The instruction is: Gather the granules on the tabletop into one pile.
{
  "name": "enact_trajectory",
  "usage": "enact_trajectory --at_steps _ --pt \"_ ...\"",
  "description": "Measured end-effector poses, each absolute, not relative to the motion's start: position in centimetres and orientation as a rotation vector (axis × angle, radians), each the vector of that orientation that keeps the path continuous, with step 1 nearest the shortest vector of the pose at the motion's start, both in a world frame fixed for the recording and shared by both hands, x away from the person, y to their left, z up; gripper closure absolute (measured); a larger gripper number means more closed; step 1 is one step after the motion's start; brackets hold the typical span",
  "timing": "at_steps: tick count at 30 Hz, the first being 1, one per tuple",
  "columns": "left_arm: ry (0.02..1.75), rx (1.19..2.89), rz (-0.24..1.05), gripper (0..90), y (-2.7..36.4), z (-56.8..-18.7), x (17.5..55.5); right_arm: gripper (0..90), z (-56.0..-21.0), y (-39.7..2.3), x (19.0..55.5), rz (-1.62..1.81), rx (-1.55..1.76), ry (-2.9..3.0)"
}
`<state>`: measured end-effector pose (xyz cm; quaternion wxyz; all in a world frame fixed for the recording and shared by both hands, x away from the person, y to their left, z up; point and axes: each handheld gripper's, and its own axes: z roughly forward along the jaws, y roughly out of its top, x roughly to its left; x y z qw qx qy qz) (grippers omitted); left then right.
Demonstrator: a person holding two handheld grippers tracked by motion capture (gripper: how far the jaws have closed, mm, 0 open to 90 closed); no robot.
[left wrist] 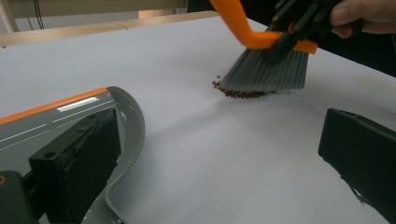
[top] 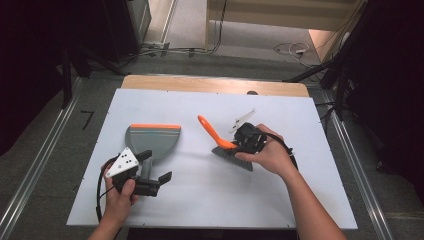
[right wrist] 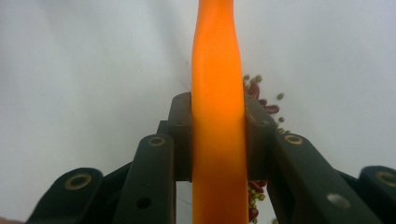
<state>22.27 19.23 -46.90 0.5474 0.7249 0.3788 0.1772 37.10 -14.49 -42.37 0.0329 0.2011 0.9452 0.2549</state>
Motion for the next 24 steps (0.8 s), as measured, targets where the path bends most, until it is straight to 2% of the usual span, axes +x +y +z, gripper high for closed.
enact_trajectory --at_steps 6,11,15,24 --pt "0.895 1.723 0.419 0.0 19.0 -46.9 22.2 68.5 -40.7 -16.0 38.0 0.780 0.583 2.727" --pt "0.893 1.729 0.418 0.0 18.9 -46.9 22.2 68.4 -42.3 -15.4 39.0 0.614 0.403 2.611" --pt "0.895 1.726 0.417 0.0 18.9 -46.9 22.2 68.5 -44.3 -14.8 39.6 0.523 0.402 2.592" --pt "0.894 1.725 0.415 0.0 19.0 -47.0 22.3 68.5 -44.1 -14.8 38.2 0.612 0.338 2.690"
